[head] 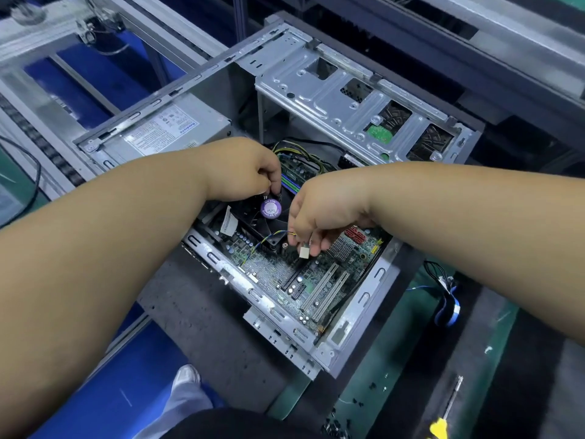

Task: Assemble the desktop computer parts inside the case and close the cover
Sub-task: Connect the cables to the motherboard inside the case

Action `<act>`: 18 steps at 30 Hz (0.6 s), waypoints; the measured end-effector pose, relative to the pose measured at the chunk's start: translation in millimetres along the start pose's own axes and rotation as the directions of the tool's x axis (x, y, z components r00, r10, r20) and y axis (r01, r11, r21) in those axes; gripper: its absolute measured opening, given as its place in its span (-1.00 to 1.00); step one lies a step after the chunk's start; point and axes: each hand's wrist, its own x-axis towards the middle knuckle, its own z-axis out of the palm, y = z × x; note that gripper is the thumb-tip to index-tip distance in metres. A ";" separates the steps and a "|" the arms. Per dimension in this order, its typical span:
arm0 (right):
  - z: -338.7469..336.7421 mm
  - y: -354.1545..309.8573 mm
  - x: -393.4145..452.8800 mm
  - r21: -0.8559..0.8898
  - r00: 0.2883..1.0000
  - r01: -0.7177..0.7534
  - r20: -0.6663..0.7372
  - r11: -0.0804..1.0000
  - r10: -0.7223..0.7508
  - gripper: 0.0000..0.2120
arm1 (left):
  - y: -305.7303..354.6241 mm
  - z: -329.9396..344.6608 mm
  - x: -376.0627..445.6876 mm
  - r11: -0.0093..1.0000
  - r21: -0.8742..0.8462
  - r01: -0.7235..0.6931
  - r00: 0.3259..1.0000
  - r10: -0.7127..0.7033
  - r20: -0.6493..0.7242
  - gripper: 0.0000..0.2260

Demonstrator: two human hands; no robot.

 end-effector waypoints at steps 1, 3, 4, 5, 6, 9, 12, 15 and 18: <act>0.1 0.4 0.1 -0.017 1.000 0.000 -0.012 1.000 -0.001 -0.90 | 0.0 0.1 -0.2 1.000 -0.002 0.003 1.000 -0.003 0.001 -0.75; -0.4 0.8 -1.2 -0.061 1.000 0.001 -0.010 0.998 -0.001 -0.89 | 0.1 0.5 -0.3 1.000 -0.004 0.009 1.000 -0.009 0.004 -0.75; -1.1 0.5 -1.5 -0.101 1.000 0.001 -0.003 0.995 -0.002 -0.86 | 0.3 0.4 -0.1 1.000 -0.005 0.013 1.000 -0.013 0.005 -0.76; -1.8 0.3 -1.8 -0.140 1.000 0.003 0.004 0.990 -0.002 -0.84 | 0.4 0.2 -0.1 1.000 -0.007 0.018 1.000 -0.018 0.007 -0.76; -2.6 0.1 -1.8 -0.167 1.000 0.007 0.009 0.986 -0.006 -0.84 | 0.5 0.0 0.0 1.000 -0.010 0.023 1.000 -0.023 0.010 -0.76; -4.3 3.2 1.5 -0.112 0.999 0.013 0.036 0.994 -0.009 -0.87 | 0.7 -0.7 -0.2 0.999 -0.013 0.029 0.999 -0.028 0.016 -0.76; -5.5 7.9 4.1 0.107 0.995 -0.008 0.104 0.994 -0.003 -0.89 | 0.9 -1.0 -0.1 0.999 -0.018 0.031 0.999 -0.030 0.026 -0.76; -8.5 11.5 5.6 0.229 0.991 -0.027 0.134 0.973 -0.005 -0.86 | 1.2 -1.3 -0.2 0.999 -0.019 0.034 0.999 -0.033 0.032 -0.76; -9.5 11.5 4.4 0.260 0.988 -0.039 0.156 0.965 -0.002 -0.83 | 1.4 -1.2 -0.9 0.999 -0.020 0.036 0.999 -0.036 0.030 -0.76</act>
